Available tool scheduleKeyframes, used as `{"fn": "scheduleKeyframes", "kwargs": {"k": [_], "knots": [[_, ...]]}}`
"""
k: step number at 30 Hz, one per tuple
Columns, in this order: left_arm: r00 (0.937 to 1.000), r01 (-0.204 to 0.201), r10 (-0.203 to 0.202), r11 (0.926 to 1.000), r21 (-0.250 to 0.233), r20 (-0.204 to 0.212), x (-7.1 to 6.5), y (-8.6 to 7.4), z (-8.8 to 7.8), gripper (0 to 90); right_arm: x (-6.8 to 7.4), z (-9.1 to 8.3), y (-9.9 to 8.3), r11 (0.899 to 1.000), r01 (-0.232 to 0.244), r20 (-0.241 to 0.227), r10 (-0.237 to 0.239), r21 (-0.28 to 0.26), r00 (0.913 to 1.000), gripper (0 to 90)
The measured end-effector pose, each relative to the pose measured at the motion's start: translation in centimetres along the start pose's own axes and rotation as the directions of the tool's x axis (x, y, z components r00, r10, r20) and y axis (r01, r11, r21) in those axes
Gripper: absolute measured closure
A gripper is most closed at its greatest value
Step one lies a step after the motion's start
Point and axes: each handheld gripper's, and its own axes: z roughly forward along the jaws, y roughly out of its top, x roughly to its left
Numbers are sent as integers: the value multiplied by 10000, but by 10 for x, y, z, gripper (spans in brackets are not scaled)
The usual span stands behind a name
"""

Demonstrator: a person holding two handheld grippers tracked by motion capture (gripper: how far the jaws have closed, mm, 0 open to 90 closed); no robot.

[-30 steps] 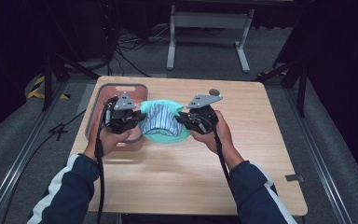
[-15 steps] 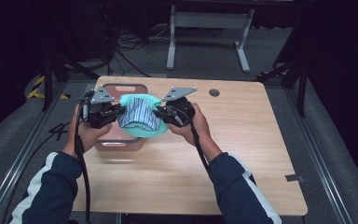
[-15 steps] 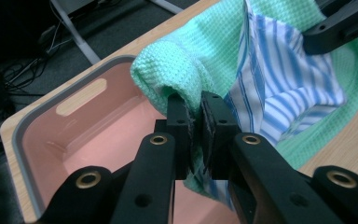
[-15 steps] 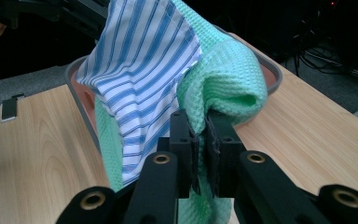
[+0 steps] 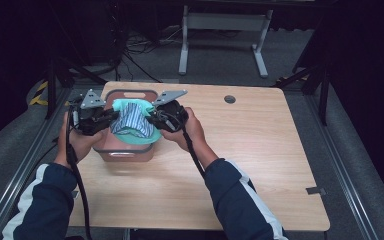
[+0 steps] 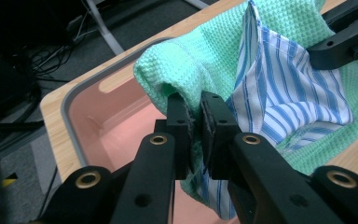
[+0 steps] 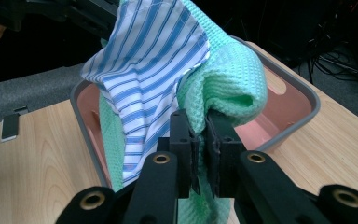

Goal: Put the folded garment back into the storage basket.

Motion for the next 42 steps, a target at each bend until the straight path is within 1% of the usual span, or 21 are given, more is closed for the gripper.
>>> {"fn": "scheduleKeyframes", "kwargs": {"k": [1,2,4,6,8,10,11,14,18,19,23,28,31,32,33,34,35,37,39,40,42], "knots": [[9999,149,-149,9999,47,14,0,-1,0,825,1,4,1,10000,-60,-108,60,-52,9999,823],[10000,91,-91,9999,97,12,3,-3,0,825,1,6,2,10000,-71,-106,71,-42,9999,823],[9998,161,-158,9996,212,-108,6,-7,1,825,2,12,4,10000,-94,-144,94,-25,9999,823],[9998,172,-169,9997,200,-116,8,-8,2,825,3,16,6,9999,-109,-171,109,-5,9998,823],[9995,281,-278,9994,212,-181,13,-12,2,825,3,22,7,9999,-106,-179,108,61,9998,823],[9988,489,-489,9987,112,-20,17,-15,4,825,3,28,8,9999,-134,-201,136,74,9997,822],[9981,615,-615,9980,109,1,19,-16,5,825,4,30,8,9999,-100,-166,102,109,9998,822],[9969,786,-785,9967,210,-44,22,-20,9,825,2,36,7,9997,-102,-170,105,202,9998,820],[9966,820,-816,9962,281,-142,27,-23,15,825,-1,45,6,9994,-200,-199,206,291,9996,819],[9958,910,-906,9954,304,-142,28,-24,16,825,-1,46,6,9993,-209,-191,215,315,9996,819],[9961,849,-838,9954,433,-274,30,-27,24,825,-2,58,2,9987,-296,-213,306,419,9993,815],[9931,1135,-1115,9917,601,-353,35,-35,30,821,-5,69,-3,9976,-396,-269,412,571,9988,807],[9910,1309,-1288,9893,644,-358,38,-39,33,810,-6,73,-5,9966,-513,-272,531,643,9982,795],[9911,1308,-1285,9886,743,-352,39,-40,34,802,-7,74,-6,9964,-504,-265,523,679,9983,789],[9901,1360,-1331,9880,735,-437,39,-42,35,789,-7,75,-7,9958,-565,-257,585,714,9980,783],[9893,1382,-1338,9873,790,-577,39,-43,36,752,-8,76,-8,9956,-585,-204,602,738,9980,771],[9893,1382,-1338,9873,790,-577,39,-43,36,730,-8,76,-8,9956,-585,-204,602,738,9980,771],[9899,1379,-1343,9865,885,-450,39,-44,36,726,-9,77,-11,9942,-657,-83,666,846,9977,736],[9913,1265,-1225,9879,894,-490,38,-46,36,707,-10,78,-13,9932,-666,-62,675,950,9977,707],[9915,1256,-1222,9882,878,-441,38,-46,35,707,-11,77,-15,9925,-747,-31,753,972,9972,686],[9926,1173,-1142,9895,845,-414,37,-47,33,714,-13,74,-16,9925,-771,-13,775,950,9970,681]]}}
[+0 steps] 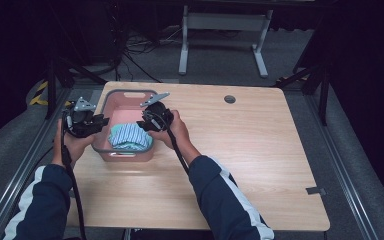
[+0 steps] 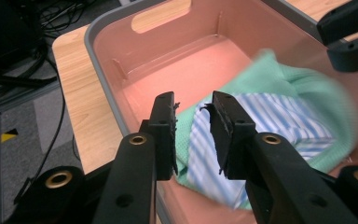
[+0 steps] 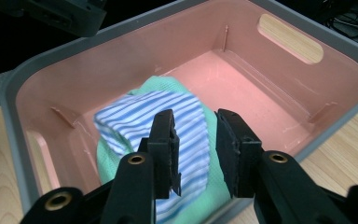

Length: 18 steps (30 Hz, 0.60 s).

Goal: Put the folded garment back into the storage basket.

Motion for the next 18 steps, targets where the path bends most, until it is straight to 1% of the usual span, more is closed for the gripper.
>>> {"fn": "scheduleKeyframes", "kwargs": {"k": [1,3,5,7,8,9,11,13,14,15,16,17,18], "knots": [[10000,3,-3,10000,-34,-41,0,0,-2,713,-1,-2,-1,10000,-24,10,24,-13,10000,673],[10000,24,-22,9997,-230,75,-3,0,-5,713,-3,-7,-2,10000,35,75,-35,-17,10000,662],[9998,-176,179,9991,-378,65,-7,0,-8,717,-5,-13,-5,9999,125,184,-126,38,9998,654],[9995,-308,312,9983,-491,91,-12,0,-11,715,-6,-19,-8,9999,166,187,-167,33,9997,631],[9994,-299,307,9980,-556,141,-15,1,-13,714,-7,-22,-9,9998,178,210,-179,57,9996,624],[9987,-470,481,9966,-675,156,-18,1,-15,713,-8,-24,-10,9996,237,243,-240,118,9994,620],[9983,-512,533,9950,-857,220,-25,2,-18,704,-8,-30,-13,9992,336,414,-344,199,9986,605],[9970,-673,707,9931,-955,322,-33,3,-20,698,-9,-36,-16,9987,453,487,-465,248,9977,595],[9964,-726,766,9922,-1010,364,-38,3,-21,692,-10,-39,-17,9986,440,496,-454,289,9977,589],[9958,-799,841,9914,-1041,368,-40,4,-22,688,-10,-43,-19,9983,517,590,-533,285,9968,586],[9950,-810,868,9906,-1104,493,-44,4,-23,681,-10,-45,-20,9980,542,590,-560,314,9967,581],[9950,-810,868,9906,-1104,493,-44,4,-23,677,-10,-45,-20,9980,542,590,-560,314,9967,581],[9937,-892,963,9892,-1167,566,-49,4,-23,677,-11,-48,-21,9976,592,601,-613,360,9963,577]]}}
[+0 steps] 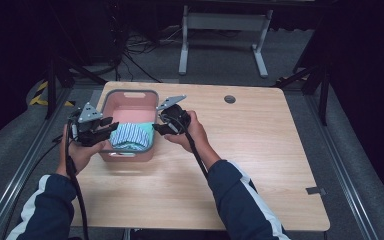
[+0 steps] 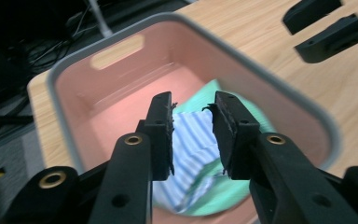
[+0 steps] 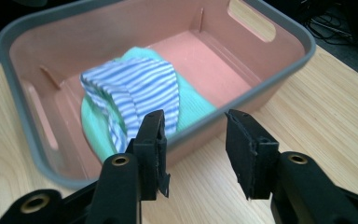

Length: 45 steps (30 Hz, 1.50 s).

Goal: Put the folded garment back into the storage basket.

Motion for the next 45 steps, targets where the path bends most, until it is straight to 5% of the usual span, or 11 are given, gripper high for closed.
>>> {"fn": "scheduleKeyframes", "kwargs": {"k": [15,28,30,36,39,45], "knots": [[9960,-662,681,9972,-336,575,-54,7,7,548,-6,-43,-30,9967,654,820,-692,480,9942,480],[9930,-891,911,9956,-293,752,-79,5,13,446,-9,-66,-56,9926,858,1333,-968,854,9863,393],[9883,-1285,1296,9915,-195,800,-85,5,14,440,-9,-67,-59,9930,840,1296,-943,826,9871,391],[9826,-1473,1485,9889,-186,1117,-102,4,15,397,-10,-76,-68,9947,743,1330,-833,713,9876,372],[9729,-1732,1733,9848,-145,1532,-110,3,18,349,-9,-81,-73,9933,849,1410,-955,790,9854,365],[9634,-2088,2041,9779,91,1738,-122,0,24,305,-9,-89,-85,9910,921,1585,-1067,967,9816,350]]}}
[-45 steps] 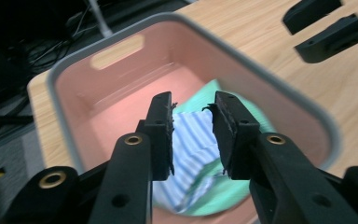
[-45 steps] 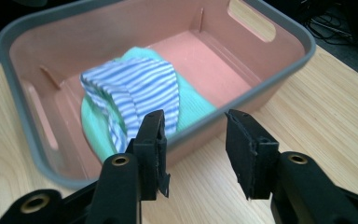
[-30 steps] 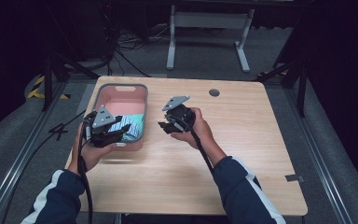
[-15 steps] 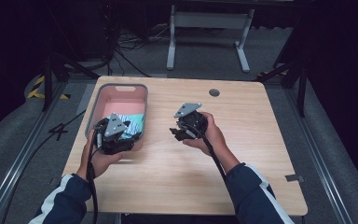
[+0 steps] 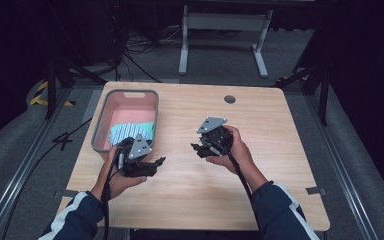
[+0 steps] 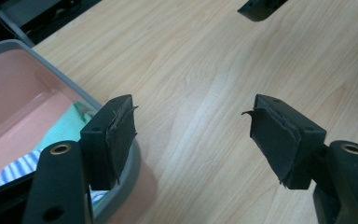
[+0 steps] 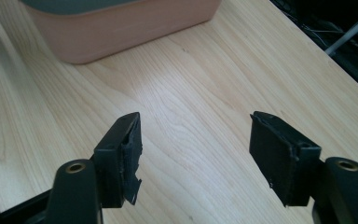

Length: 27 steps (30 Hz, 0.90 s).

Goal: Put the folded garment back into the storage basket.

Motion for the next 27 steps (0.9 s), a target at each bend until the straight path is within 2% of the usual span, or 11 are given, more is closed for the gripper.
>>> {"fn": "scheduleKeyframes", "kwargs": {"k": [2,11,14,15,19,25,27], "knots": [[10000,21,-21,10000,-86,73,-3,0,3,295,0,0,-2,10000,-15,16,15,23,10000,348],[9994,-281,276,9993,239,231,-18,-1,17,257,-5,-12,-32,9995,-217,129,215,220,9997,325],[9990,-296,286,9992,281,334,-21,-2,19,253,-5,-15,-37,9992,-252,173,247,296,9995,323],[9982,-395,380,9987,317,469,-23,-3,22,249,-7,-18,-43,9990,-268,218,261,350,9994,322],[9967,-628,601,9968,497,538,-28,-4,26,243,-9,-23,-52,9987,-340,317,328,387,9990,320],[9940,-823,769,9942,689,778,-34,-9,35,234,-8,-27,-65,9983,-243,455,219,533,9987,315],[9940,-765,703,9944,730,836,-36,-11,38,233,-8,-29,-70,9979,-248,491,219,593,9986,310]]}}
